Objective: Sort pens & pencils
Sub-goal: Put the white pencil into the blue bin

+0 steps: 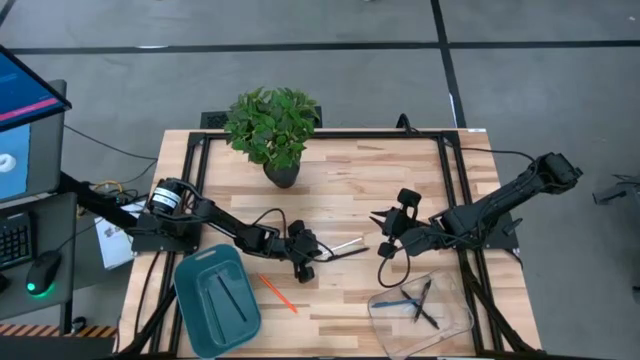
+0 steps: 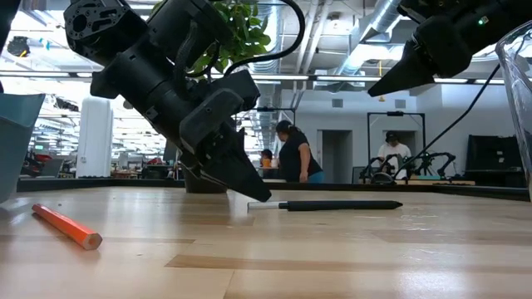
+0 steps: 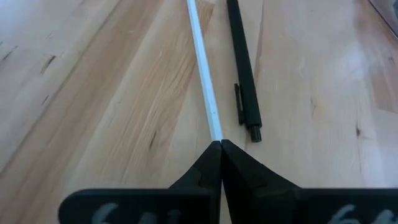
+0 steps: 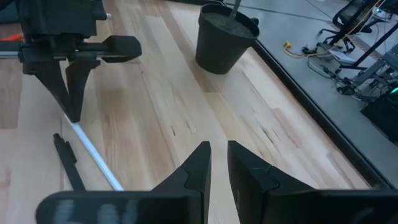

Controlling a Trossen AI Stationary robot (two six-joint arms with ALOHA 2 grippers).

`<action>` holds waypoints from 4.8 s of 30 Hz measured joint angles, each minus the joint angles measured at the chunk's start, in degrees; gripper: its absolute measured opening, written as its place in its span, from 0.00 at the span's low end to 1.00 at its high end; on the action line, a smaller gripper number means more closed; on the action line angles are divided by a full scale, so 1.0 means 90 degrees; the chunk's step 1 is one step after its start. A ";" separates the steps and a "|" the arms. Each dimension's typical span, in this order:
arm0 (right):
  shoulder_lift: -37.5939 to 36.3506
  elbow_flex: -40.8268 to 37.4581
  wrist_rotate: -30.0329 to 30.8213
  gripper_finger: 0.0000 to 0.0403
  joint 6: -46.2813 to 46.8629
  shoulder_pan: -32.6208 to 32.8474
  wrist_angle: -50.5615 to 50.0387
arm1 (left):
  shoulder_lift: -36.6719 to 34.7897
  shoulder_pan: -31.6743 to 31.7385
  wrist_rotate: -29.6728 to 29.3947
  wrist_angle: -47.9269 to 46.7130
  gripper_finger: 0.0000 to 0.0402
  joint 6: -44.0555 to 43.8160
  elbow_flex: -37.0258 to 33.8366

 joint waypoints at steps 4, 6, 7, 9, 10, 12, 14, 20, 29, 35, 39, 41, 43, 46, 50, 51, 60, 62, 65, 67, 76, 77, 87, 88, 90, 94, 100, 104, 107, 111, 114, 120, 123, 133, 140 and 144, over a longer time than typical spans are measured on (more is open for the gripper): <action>0.0002 0.0000 0.0000 0.19 0.0002 -0.0002 0.0000 | -0.0002 0.0000 -0.0006 0.0005 0.00 -0.0004 0.0002; 0.0002 0.0000 0.0000 0.19 0.0004 -0.0001 0.0000 | -0.0002 0.0000 -0.0009 0.0017 0.00 -0.0006 0.0002; 0.0000 0.0000 -0.0002 0.19 0.0005 0.0000 0.0000 | -0.0002 0.0000 -0.0011 0.0042 0.00 -0.0006 0.0002; 0.0001 0.0000 -0.0002 0.19 0.0010 0.0000 0.0000 | -0.0003 0.0000 0.0001 0.0106 0.00 -0.0009 0.0002; 0.0000 0.0000 -0.0002 0.19 0.0017 -0.0001 0.0000 | -0.0005 0.0000 0.0028 0.0132 0.00 -0.0011 0.0005; 0.0000 0.0000 -0.0002 0.19 0.0023 0.0000 0.0000 | -0.0007 0.0000 0.0149 0.0145 0.00 -0.0014 0.0005; 0.0002 0.0000 -0.0003 0.19 0.0107 -0.0002 -0.0002 | -0.0007 0.0000 0.0174 0.0143 0.01 -0.0019 0.0005; 0.0000 0.0000 -0.0027 0.19 0.0121 0.0000 -0.0002 | -0.0010 0.0000 0.0181 0.0143 0.09 -0.0265 0.0005; 0.0000 0.0000 -0.0027 0.19 0.0124 -0.0002 -0.0002 | -0.0010 -0.0006 0.0179 0.0132 0.22 -0.0370 0.0005; 0.0000 0.0000 -0.0027 0.19 0.0124 -0.0001 -0.0002 | -0.0010 -0.0054 0.0128 0.0032 0.23 -0.0473 0.0010; 0.0000 0.0000 -0.0027 0.19 0.0126 0.0001 -0.0002 | -0.0011 -0.0127 -0.0125 -0.0021 0.23 -0.0502 0.0010; 0.0000 0.0000 -0.0027 0.19 0.0126 0.0001 -0.0002 | -0.0012 -0.0172 -0.0341 -0.0045 0.23 -0.0534 0.0010; 0.0000 0.0000 -0.0027 0.19 0.0126 -0.0001 -0.0002 | -0.0012 -0.0187 -0.0461 -0.0049 0.23 -0.0548 0.0010; 0.0002 0.0000 -0.0027 0.19 0.0126 -0.0001 -0.0002 | -0.0012 -0.0189 -0.0491 -0.0130 0.23 -0.0623 0.0010; 0.0000 0.0000 -0.0027 0.19 0.0126 0.0001 -0.0002 | -0.0012 -0.0204 -0.0497 -0.0354 0.23 -0.0794 0.0010; 0.0000 0.0000 -0.0027 0.19 0.0126 -0.0001 -0.0002 | -0.0012 -0.0210 -0.0504 -0.0369 0.23 -0.0796 0.0010; 0.0002 0.0000 -0.0027 0.19 0.0126 0.0001 -0.0002 | -0.0012 -0.0250 -0.0510 -0.0421 0.23 -0.0805 0.0011; 0.0000 0.0000 -0.0027 0.19 0.0126 0.0000 -0.0002 | -0.0012 -0.0250 -0.0555 -0.0523 0.23 -0.0801 0.0020; 0.0002 0.0001 -0.0027 0.19 0.0126 -0.0001 -0.0002 | -0.0012 -0.0219 -0.0635 -0.0667 0.23 -0.0818 0.0029; 0.0000 0.0000 -0.0027 0.19 0.0126 0.0001 -0.0001 | -0.0012 -0.0209 -0.0618 -0.0667 0.23 -0.0818 0.0029; 0.0000 0.0000 -0.0027 0.19 0.0126 -0.0002 0.0000 | -0.0012 -0.0204 -0.0627 -0.0643 0.23 -0.0626 0.0022; 0.0002 0.0000 -0.0027 0.19 0.0126 -0.0002 0.0000 | -0.0012 -0.0203 -0.0630 -0.0637 0.23 -0.0575 0.0022; 0.0000 0.0000 -0.0027 0.19 0.0090 -0.0002 0.0024 | -0.0010 0.0072 -0.0380 -0.0568 0.23 -0.0281 0.0015; 0.0000 0.0001 -0.0027 0.19 0.0089 -0.0002 0.0024 | -0.0010 0.0098 -0.0331 -0.0550 0.23 -0.0279 0.0015; 0.0000 0.0000 -0.0027 0.19 0.0082 -0.0002 0.0024 | -0.0004 0.0131 -0.0283 -0.0463 0.23 -0.0196 0.0008; 0.0000 0.0000 -0.0027 0.19 0.0068 -0.0002 0.0024 | 0.0007 0.0217 -0.0155 -0.0359 0.23 -0.0048 0.0005; 0.0000 0.0000 -0.0026 0.19 0.0067 -0.0002 0.0024 | 0.0229 0.0345 0.0020 -0.0034 0.23 0.0047 0.0010; 0.0000 0.0000 -0.0024 0.19 0.0068 -0.0002 0.0032 | 0.0629 0.0364 0.0142 0.0538 0.23 0.0093 0.0027; 0.0000 0.0000 -0.0025 0.19 0.0068 -0.0002 0.0002 | 0.0780 0.0364 0.0138 0.0749 0.23 0.0081 0.0037; 0.0000 0.0000 -0.0024 0.19 0.0068 -0.0002 0.0000 | 0.0782 0.0379 0.0181 0.0790 0.23 0.0086 0.0028; 0.0000 0.0000 -0.0026 0.19 0.0069 -0.0002 -0.0001 | 0.0784 0.0391 0.0299 0.0806 0.23 0.0163 0.0036; 0.0000 0.0000 -0.0029 0.19 0.0114 -0.0002 -0.0005 | 0.0787 0.0398 0.0369 0.0797 0.23 0.0170 0.0034; 0.0000 0.0000 -0.0108 0.19 0.0118 -0.0002 -0.0005 | 0.0787 0.0398 0.0402 0.0794 0.23 0.0171 0.0034; 0.0000 0.0000 -0.0170 0.19 0.0119 -0.0002 -0.0002 | 0.0787 0.0472 0.0554 0.0819 0.23 0.0166 0.0032; 0.0001 0.0000 -0.0170 0.19 0.0120 -0.0002 -0.0002 | 0.0787 0.0498 0.0592 0.0826 0.23 0.0166 0.0032; 0.0000 0.0000 -0.0170 0.19 0.0120 -0.0002 -0.0002 | 0.0787 0.0512 0.0596 0.0816 0.23 0.0198 0.0029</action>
